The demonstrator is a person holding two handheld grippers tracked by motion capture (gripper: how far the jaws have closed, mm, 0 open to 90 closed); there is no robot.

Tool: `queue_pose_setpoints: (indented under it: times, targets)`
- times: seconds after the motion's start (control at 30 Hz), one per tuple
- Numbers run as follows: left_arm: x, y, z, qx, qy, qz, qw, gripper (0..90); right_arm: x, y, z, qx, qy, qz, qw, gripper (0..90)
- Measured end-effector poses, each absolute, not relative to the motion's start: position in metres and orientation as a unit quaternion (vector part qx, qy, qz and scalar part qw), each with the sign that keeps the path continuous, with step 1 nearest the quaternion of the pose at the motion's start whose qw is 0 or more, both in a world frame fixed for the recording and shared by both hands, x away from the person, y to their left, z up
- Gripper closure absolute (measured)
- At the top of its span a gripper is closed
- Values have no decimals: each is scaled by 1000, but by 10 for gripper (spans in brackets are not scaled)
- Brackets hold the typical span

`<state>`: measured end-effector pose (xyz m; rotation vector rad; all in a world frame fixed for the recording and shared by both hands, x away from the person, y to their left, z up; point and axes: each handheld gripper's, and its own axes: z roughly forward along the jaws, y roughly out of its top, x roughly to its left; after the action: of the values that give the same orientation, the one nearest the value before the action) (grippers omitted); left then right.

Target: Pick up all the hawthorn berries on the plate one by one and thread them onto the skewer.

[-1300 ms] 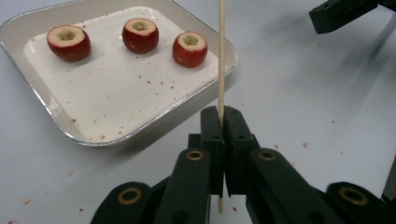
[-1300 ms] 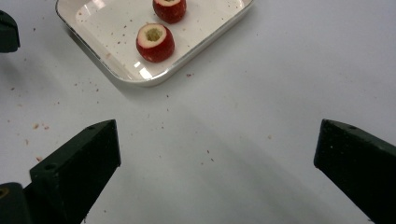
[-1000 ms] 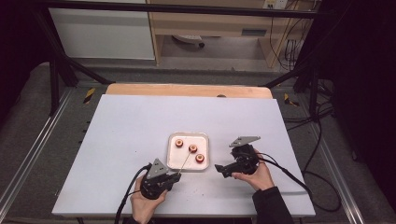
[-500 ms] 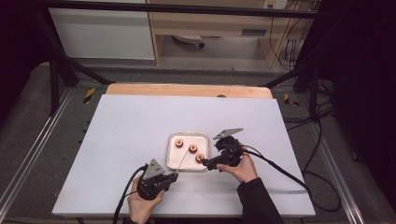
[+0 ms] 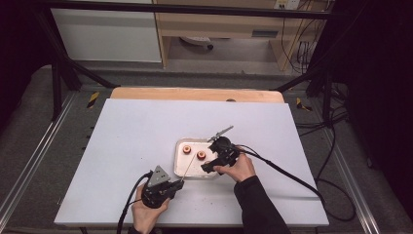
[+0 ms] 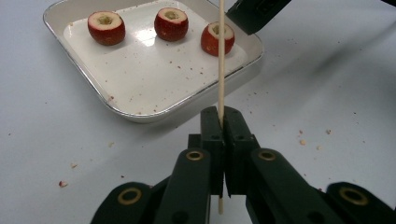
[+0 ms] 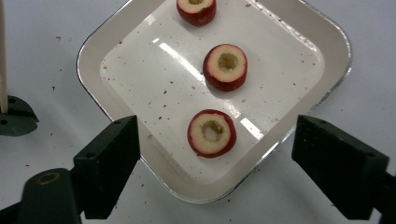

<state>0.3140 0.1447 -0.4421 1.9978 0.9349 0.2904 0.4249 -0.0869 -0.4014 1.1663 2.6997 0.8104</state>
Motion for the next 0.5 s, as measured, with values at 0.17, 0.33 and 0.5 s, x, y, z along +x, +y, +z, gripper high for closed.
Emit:
queue_pose_setpoints:
  times: [0.17, 0.33, 0.5]
  targets:
    - [315, 145, -443, 806, 379, 116, 441, 881, 430, -79, -405, 385, 891, 236, 39, 279]
    - [315, 143, -444, 807, 378, 113, 440, 881, 433, -76, -408, 409, 883, 227, 36, 366]
    - [315, 144, -445, 807, 379, 112, 439, 881, 436, -75, -411, 431, 875, 218, 28, 438]
